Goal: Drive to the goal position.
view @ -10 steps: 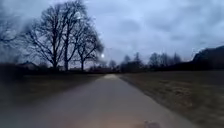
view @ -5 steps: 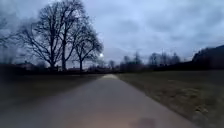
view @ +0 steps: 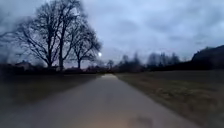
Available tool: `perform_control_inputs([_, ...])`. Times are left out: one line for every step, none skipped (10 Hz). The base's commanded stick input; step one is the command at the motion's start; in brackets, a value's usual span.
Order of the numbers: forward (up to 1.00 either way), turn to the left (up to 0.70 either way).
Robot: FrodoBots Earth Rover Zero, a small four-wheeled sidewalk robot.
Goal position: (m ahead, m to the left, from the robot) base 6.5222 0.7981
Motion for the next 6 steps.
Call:
perform_control_inputs([1.0, 0.04])
perform_control_inputs([1.0, 0.04])
perform_control_inputs([1.0, 0.04])
perform_control_inputs([1.0, 0.04])
perform_control_inputs([1.0, 0.04])
perform_control_inputs([1.0, 0.04])
